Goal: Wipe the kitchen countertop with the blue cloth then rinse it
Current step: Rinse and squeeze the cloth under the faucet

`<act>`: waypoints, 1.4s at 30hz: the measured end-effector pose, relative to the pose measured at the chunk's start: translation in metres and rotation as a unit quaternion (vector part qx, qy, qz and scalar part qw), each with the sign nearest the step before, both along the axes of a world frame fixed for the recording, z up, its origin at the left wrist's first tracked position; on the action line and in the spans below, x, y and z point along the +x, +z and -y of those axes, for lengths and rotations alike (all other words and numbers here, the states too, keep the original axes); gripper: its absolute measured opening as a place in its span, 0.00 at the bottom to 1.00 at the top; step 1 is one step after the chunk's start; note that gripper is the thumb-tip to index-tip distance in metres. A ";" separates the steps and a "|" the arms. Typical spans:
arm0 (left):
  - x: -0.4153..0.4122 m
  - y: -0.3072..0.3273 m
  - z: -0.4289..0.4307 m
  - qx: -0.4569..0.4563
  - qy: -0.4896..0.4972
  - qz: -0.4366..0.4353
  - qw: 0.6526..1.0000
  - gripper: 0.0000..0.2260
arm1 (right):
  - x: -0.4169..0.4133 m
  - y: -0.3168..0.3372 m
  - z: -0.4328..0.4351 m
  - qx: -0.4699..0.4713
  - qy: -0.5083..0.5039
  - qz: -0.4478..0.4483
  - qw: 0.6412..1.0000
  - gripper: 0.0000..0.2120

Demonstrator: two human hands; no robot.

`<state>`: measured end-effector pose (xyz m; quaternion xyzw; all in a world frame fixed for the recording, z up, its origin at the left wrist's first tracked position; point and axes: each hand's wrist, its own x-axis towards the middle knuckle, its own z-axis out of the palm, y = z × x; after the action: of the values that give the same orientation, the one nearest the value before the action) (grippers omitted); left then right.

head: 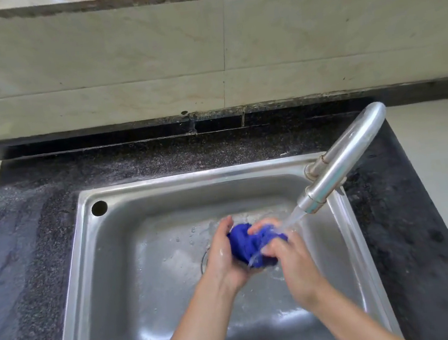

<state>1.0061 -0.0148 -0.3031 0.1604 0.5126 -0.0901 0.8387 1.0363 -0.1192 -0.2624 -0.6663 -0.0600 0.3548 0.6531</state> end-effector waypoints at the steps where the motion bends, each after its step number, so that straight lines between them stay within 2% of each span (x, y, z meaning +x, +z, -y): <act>1: 0.003 -0.002 0.000 0.014 -0.011 -0.003 1.000 0.19 | -0.010 0.000 0.002 -0.018 0.016 0.030 0.999 0.12; 3: 0.011 -0.004 0.009 0.074 -0.048 0.010 0.996 0.13 | -0.010 -0.011 0.002 -0.131 0.009 0.147 0.980 0.17; 4: 0.014 -0.003 0.018 0.132 -0.070 0.001 0.989 0.12 | 0.002 -0.022 -0.001 -0.210 -0.024 0.201 0.956 0.18; 5: 0.016 0.000 0.028 0.186 -0.078 -0.006 0.979 0.11 | 0.021 -0.032 -0.006 -0.280 -0.075 0.217 0.932 0.18; 6: 0.018 0.003 0.034 0.222 -0.070 -0.019 0.972 0.10 | 0.038 -0.036 -0.012 -0.302 -0.114 0.204 0.924 0.17; 8: 0.022 0.002 0.033 0.224 -0.021 -0.045 0.973 0.11 | 0.047 -0.044 -0.020 -0.263 -0.137 0.180 0.938 0.15; 10: 0.023 -0.005 0.014 0.176 0.030 -0.066 0.982 0.17 | 0.020 -0.043 -0.021 -0.230 -0.091 0.210 0.946 0.12; 11: 0.021 -0.007 0.006 0.151 0.035 -0.081 0.985 0.21 | -0.002 -0.036 -0.019 -0.206 -0.060 0.227 0.950 0.16; 13: 0.015 -0.007 0.005 0.114 0.028 -0.094 0.989 0.23 | -0.016 -0.033 -0.014 -0.179 -0.037 0.251 0.951 0.22; 14: 0.014 -0.003 0.015 0.140 0.008 -0.089 0.986 0.20 | -0.004 -0.037 -0.018 -0.203 -0.064 0.241 0.947 0.22; 16: 0.012 0.004 0.036 0.215 -0.023 -0.085 0.973 0.15 | 0.036 -0.046 -0.028 -0.277 -0.133 0.157 0.939 0.20; 18: 0.015 0.002 0.041 0.224 -0.009 -0.066 0.972 0.14 | 0.054 -0.053 -0.033 -0.265 -0.158 0.102 0.946 0.18; 20: 0.018 -0.005 0.024 0.233 0.017 -0.093 0.968 0.16 | 0.029 -0.051 -0.027 -0.251 -0.105 0.141 0.952 0.20; 23: 0.014 -0.007 0.011 0.228 0.023 -0.110 0.967 0.18 | -0.012 -0.038 -0.011 -0.182 -0.038 0.196 0.963 0.23; 26: 0.010 -0.005 0.034 0.231 -0.017 -0.073 0.970 0.16 | 0.028 -0.043 -0.026 -0.214 -0.085 0.143 0.963 0.24; 28: 0.012 -0.006 0.033 0.231 -0.006 -0.050 0.972 0.16 | 0.044 -0.041 -0.038 -0.209 -0.118 0.164 0.957 0.25; 31: 0.016 -0.011 0.005 0.277 0.005 -0.082 0.957 0.18 | 0.010 -0.030 -0.036 -0.156 -0.071 0.219 0.961 0.25; 33: 0.010 -0.013 -0.002 0.267 0.006 -0.079 0.961 0.16 | -0.006 -0.024 -0.026 -0.127 -0.035 0.241 0.962 0.23; 35: 0.005 -0.010 0.013 0.242 -0.048 -0.051 0.968 0.13 | 0.017 -0.036 -0.028 -0.158 -0.040 0.224 0.961 0.24; 37: 0.006 -0.004 0.025 0.250 -0.076 -0.053 0.964 0.12 | 0.048 -0.048 -0.034 -0.213 -0.064 0.152 0.963 0.26; 40: 0.004 0.009 0.010 0.267 -0.093 0.012 0.959 0.21 | 0.070 -0.057 -0.036 -0.269 -0.042 0.076 0.959 0.23; 42: -0.004 0.014 -0.003 0.320 -0.182 0.071 0.927 0.25 | 0.074 -0.045 -0.032 -0.237 -0.061 -0.021 0.969 0.18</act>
<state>1.0019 -0.0113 -0.2891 0.5169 0.4158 -0.0602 0.7458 1.1105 -0.0873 -0.3073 -0.7968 0.0804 0.3327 0.4979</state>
